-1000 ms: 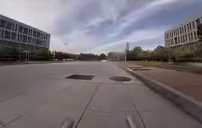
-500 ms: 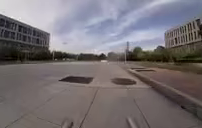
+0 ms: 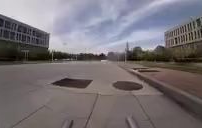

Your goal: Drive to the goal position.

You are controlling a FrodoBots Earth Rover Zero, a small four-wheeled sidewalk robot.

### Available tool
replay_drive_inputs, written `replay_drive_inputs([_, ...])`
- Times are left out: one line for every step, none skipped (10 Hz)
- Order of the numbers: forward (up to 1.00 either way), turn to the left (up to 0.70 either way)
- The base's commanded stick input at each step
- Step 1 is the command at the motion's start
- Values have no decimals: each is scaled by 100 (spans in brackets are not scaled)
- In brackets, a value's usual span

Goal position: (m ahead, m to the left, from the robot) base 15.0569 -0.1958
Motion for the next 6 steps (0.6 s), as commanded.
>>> replay_drive_inputs([100,0])
replay_drive_inputs([100,0])
replay_drive_inputs([100,0])
replay_drive_inputs([100,0])
replay_drive_inputs([100,0])
replay_drive_inputs([100,0])
